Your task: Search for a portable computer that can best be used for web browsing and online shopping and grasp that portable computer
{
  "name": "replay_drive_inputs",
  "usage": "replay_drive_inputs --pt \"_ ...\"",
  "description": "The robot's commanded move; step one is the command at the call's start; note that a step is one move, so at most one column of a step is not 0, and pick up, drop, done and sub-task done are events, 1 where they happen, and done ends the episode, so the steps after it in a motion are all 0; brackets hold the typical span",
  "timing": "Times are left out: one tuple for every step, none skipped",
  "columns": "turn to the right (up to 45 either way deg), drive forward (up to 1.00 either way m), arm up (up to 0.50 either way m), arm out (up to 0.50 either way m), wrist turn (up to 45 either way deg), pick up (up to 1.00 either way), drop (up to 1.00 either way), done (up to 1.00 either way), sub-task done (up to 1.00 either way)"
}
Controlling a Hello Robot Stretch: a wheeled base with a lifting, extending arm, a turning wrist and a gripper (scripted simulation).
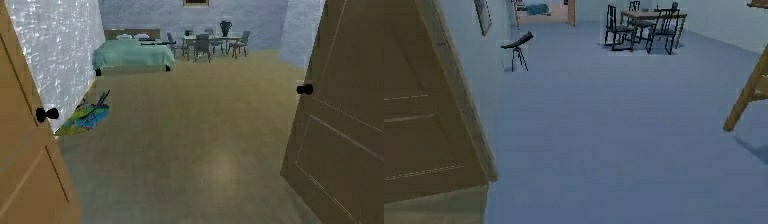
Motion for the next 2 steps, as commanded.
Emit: replay_drive_inputs --pt "0.0 1.00 0.00 0.00 0.0 0.00 0.00 0.00 0.00" --pt "0.0 0.60 0.00 0.00 0.0 0.00 0.00 0.00 0.00"
